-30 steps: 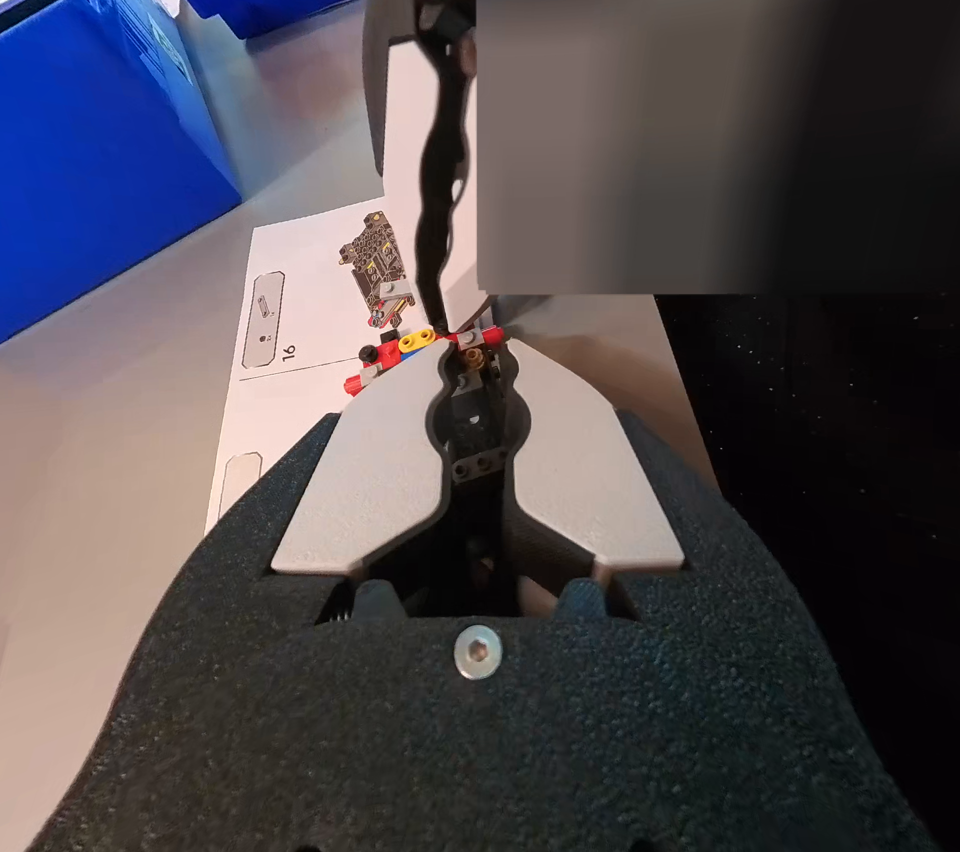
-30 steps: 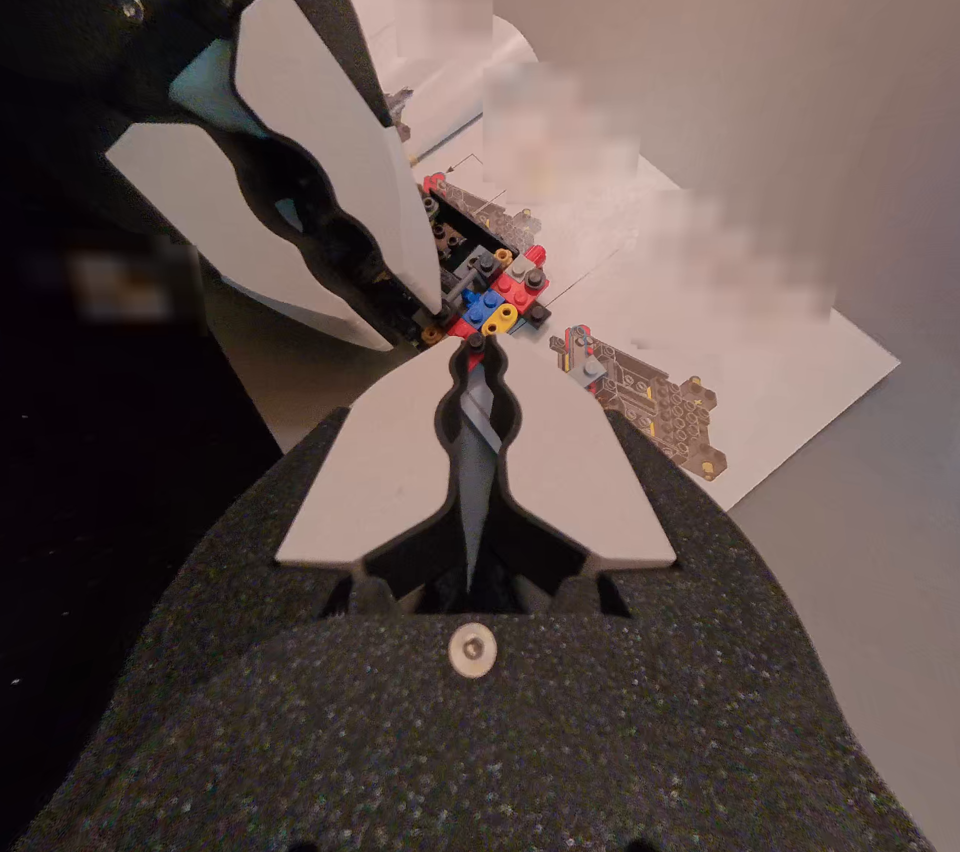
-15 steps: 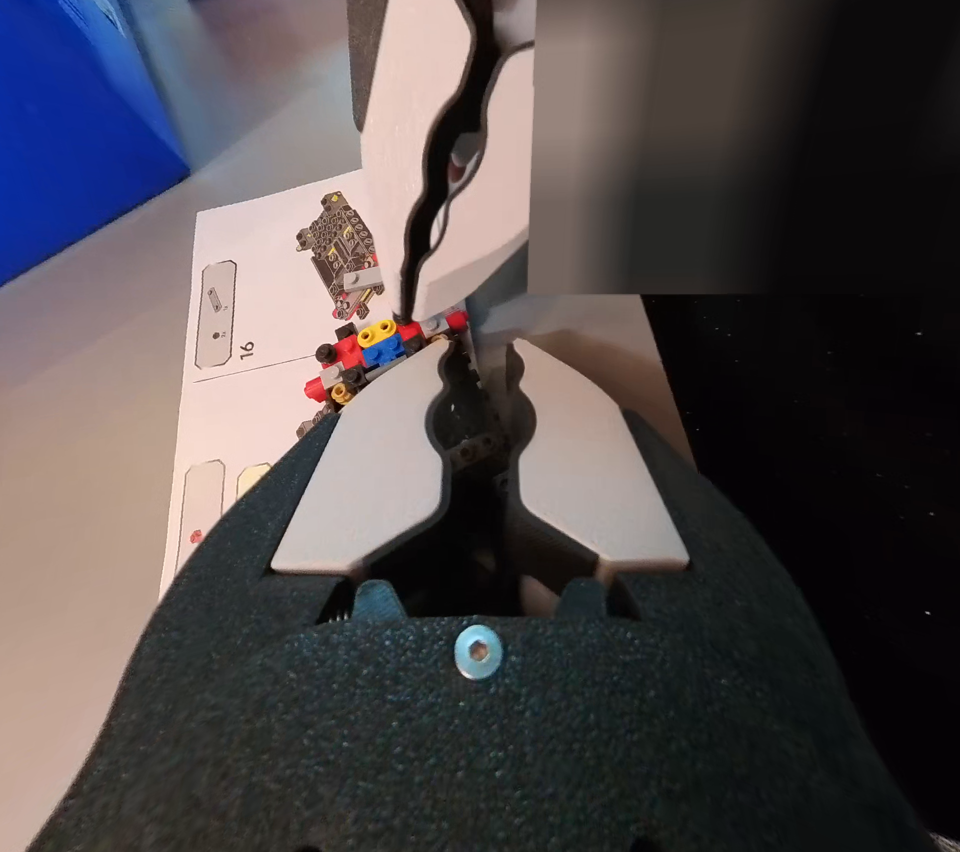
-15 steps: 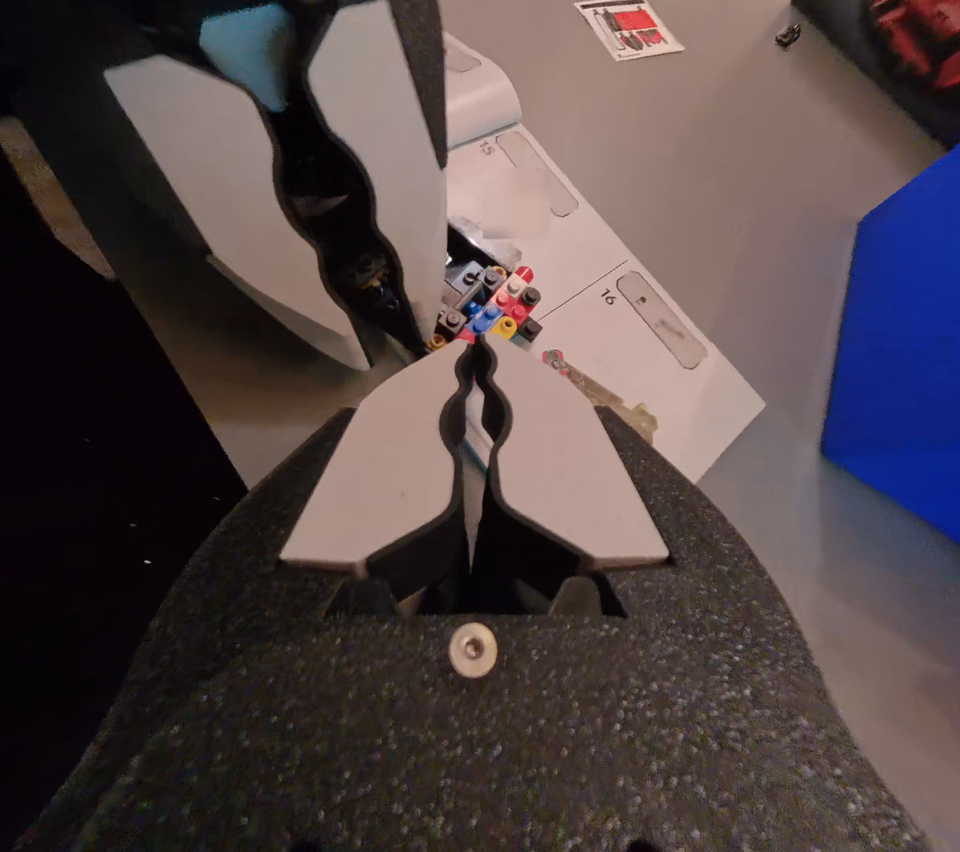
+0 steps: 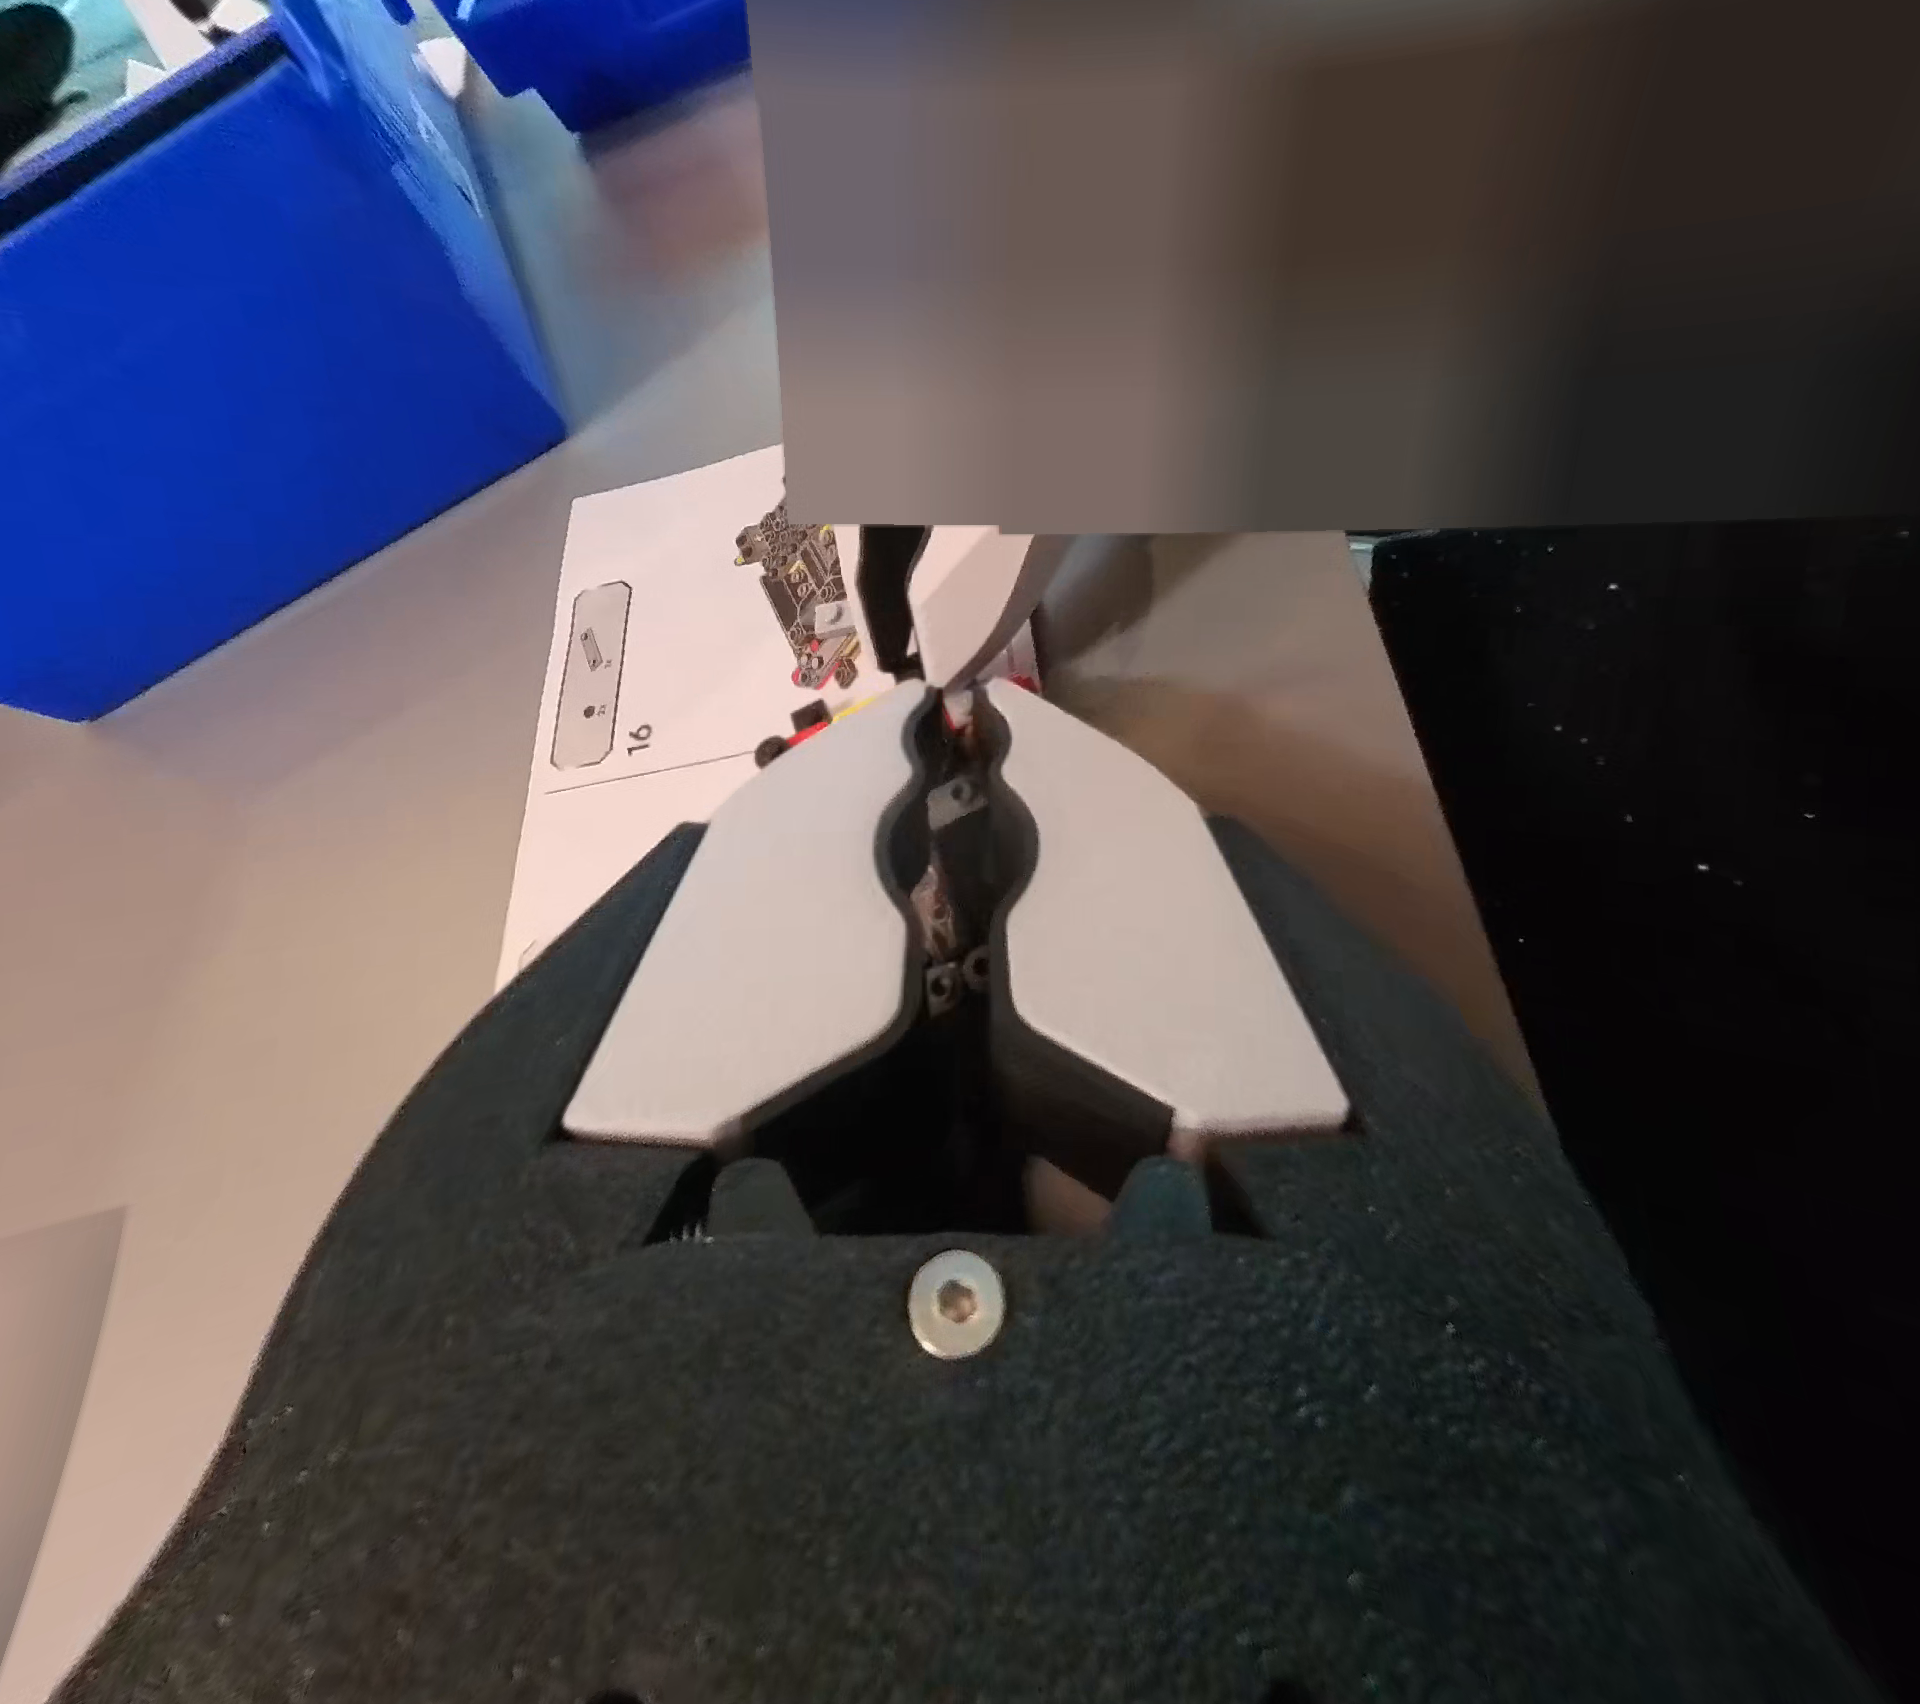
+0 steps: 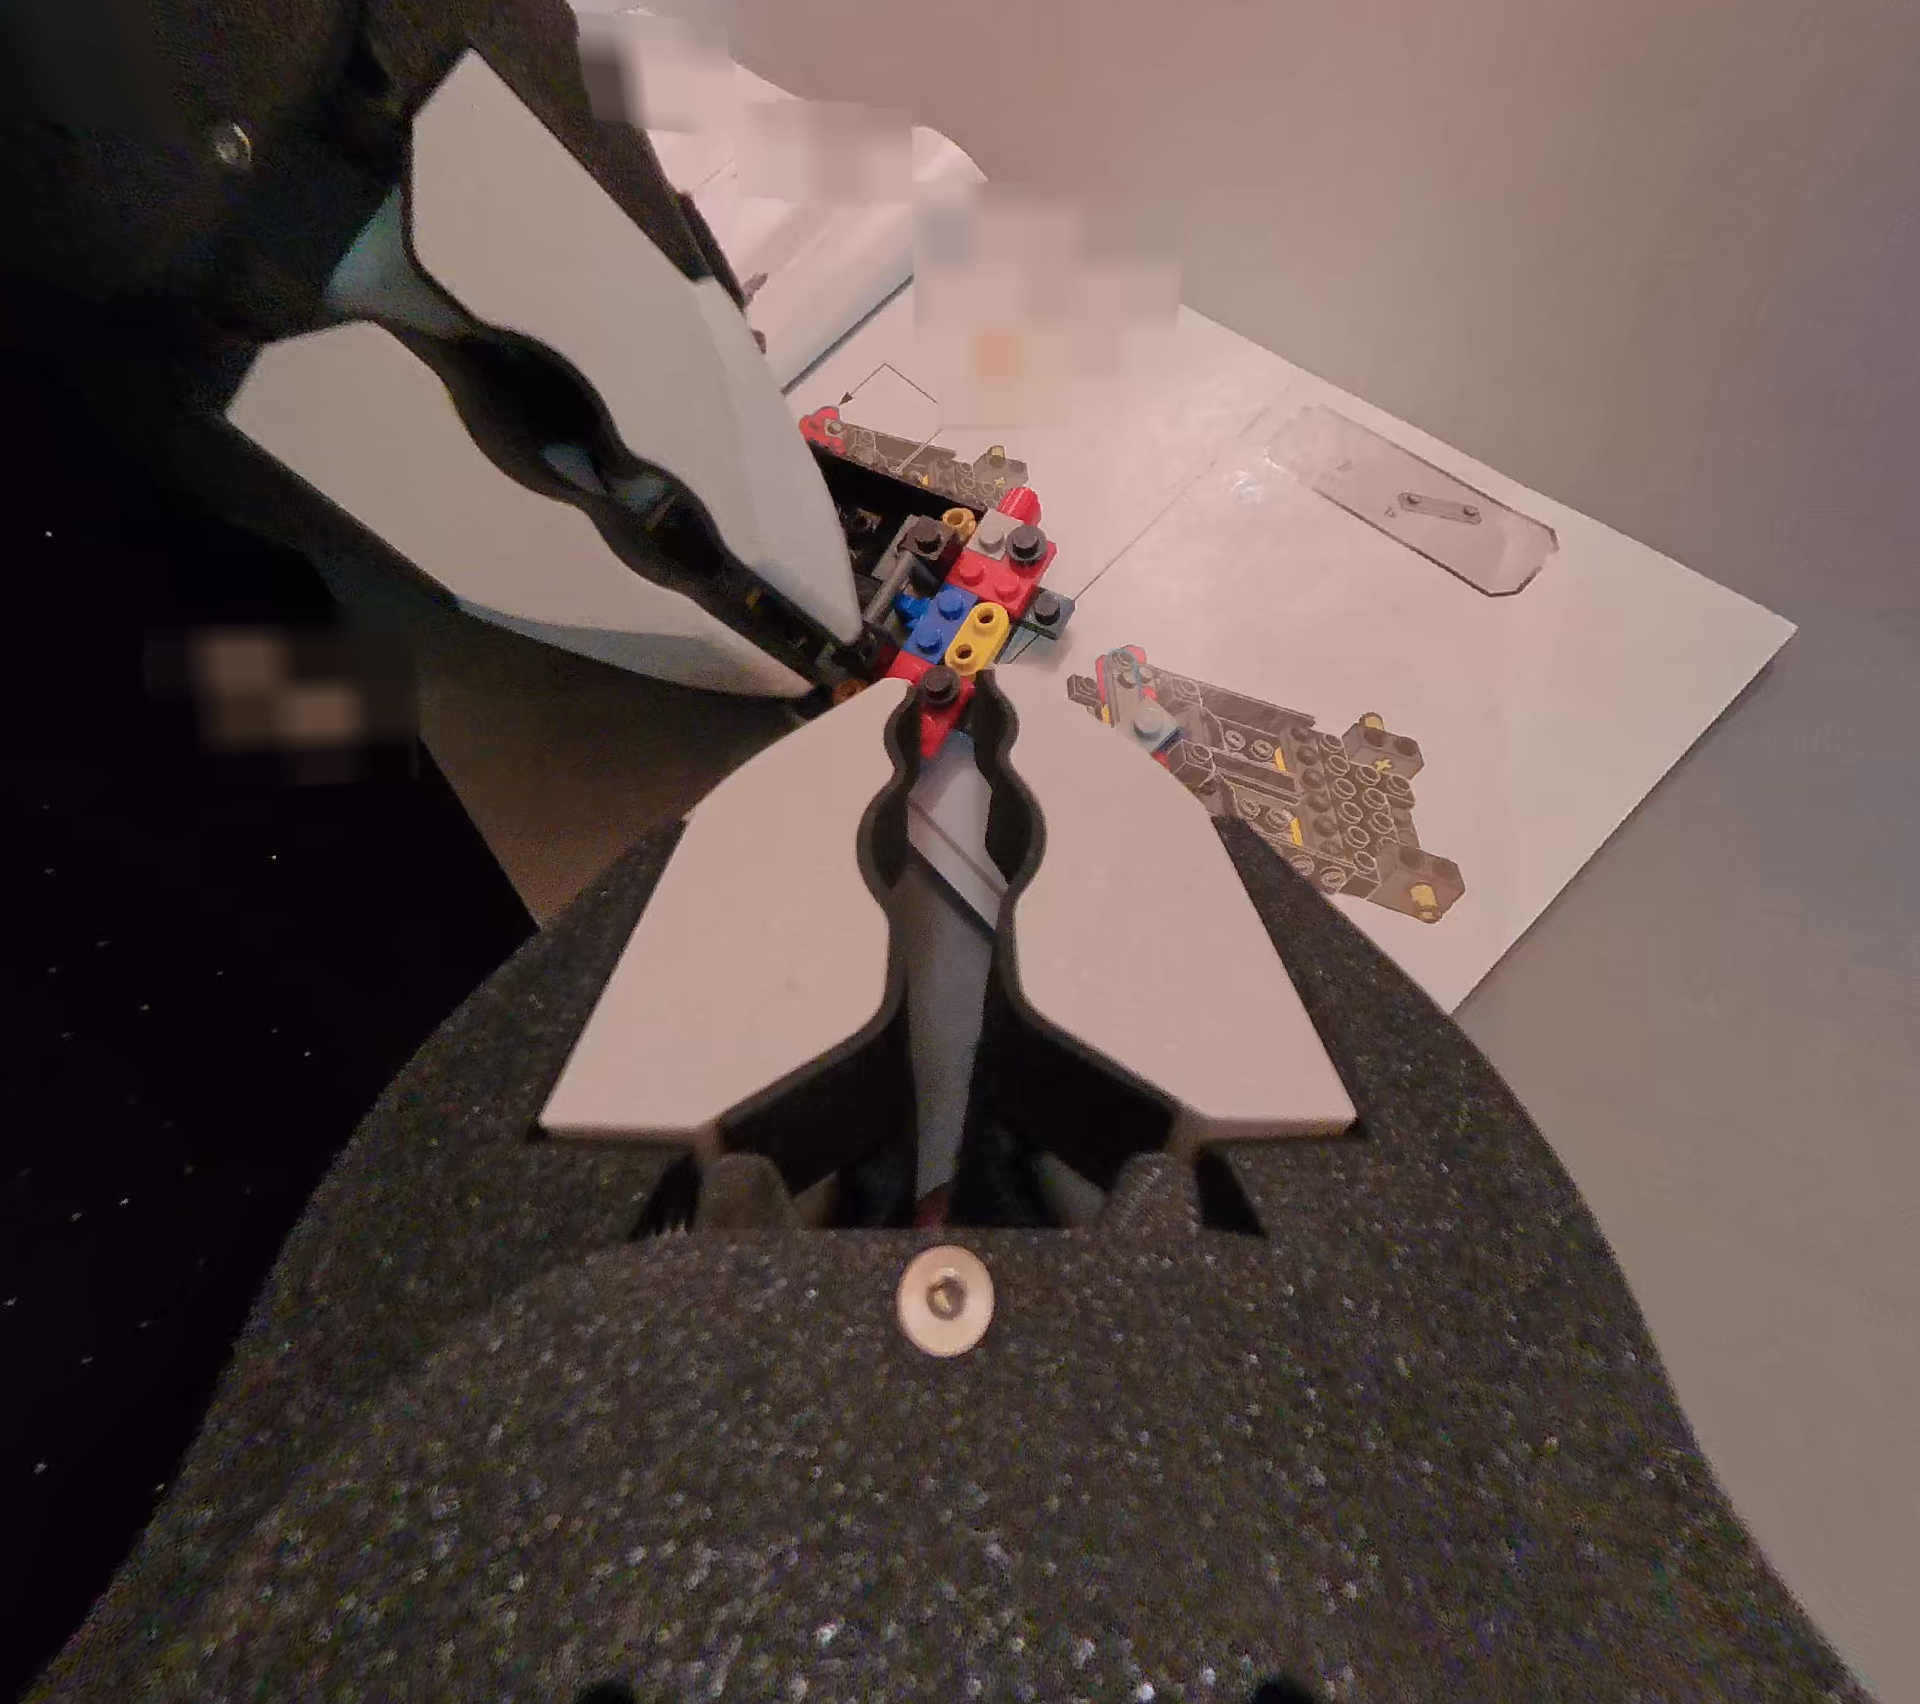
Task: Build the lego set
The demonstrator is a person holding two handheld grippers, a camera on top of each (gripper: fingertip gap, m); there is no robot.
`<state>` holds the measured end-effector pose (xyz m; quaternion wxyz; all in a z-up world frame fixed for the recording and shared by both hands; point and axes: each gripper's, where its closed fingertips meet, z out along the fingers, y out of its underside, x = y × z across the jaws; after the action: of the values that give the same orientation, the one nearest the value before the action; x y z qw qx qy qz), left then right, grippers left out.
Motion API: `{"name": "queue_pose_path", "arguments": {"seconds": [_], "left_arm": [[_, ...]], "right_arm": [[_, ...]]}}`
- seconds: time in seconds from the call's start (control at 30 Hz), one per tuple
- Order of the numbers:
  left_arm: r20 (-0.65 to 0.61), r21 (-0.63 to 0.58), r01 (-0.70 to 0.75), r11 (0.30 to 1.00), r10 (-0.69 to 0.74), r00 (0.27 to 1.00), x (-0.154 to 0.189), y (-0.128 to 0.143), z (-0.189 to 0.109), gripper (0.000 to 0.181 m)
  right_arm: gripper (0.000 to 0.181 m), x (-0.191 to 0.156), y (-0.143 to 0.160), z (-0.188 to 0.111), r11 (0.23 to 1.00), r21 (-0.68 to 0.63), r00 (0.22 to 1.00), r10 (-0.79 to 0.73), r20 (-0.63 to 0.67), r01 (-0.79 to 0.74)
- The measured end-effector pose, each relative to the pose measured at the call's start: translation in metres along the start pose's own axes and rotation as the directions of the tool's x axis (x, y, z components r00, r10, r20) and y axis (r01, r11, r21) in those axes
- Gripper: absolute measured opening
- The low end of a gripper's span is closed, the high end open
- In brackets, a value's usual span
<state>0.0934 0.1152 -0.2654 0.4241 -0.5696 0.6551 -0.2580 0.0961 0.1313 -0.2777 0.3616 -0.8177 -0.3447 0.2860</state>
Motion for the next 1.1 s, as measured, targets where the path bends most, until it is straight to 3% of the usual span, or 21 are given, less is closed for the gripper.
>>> {"name": "queue_pose_path", "arguments": {"seconds": [0.37,0.57,0.73,0.9,1.1], "left_arm": [[-0.018,-0.049,0.077,0.996,-0.078,0.997,-0.001,0.006,0.004,0.0],[-0.031,-0.048,0.077,0.996,-0.079,0.996,0.0,0.005,0.004,0.001],[0.023,0.098,0.074,0.992,-0.077,0.997,-0.01,-0.014,-0.019,0.008],[-0.001,-0.078,0.0,0.997,0.0,1.0,-0.009,0.009,-0.015,0.008],[0.012,-0.112,-0.068,0.991,0.069,0.998,-0.017,0.008,-0.012,0.002]], "right_arm": [[0.009,-0.003,0.0,0.003,0.989,-0.092,0.992,0.121,0.046,-0.116],[0.008,-0.003,0.002,0.003,0.983,-0.172,0.996,0.072,0.043,-0.064],[0.007,-0.003,0.002,0.002,0.975,-0.221,1.0,0.005,0.03,0.002],[0.007,-0.003,0.001,0.003,0.971,-0.233,0.998,-0.049,0.027,0.054],[0.007,-0.004,0.0,0.003,0.947,-0.269,0.984,-0.163,0.073,0.177]]}}
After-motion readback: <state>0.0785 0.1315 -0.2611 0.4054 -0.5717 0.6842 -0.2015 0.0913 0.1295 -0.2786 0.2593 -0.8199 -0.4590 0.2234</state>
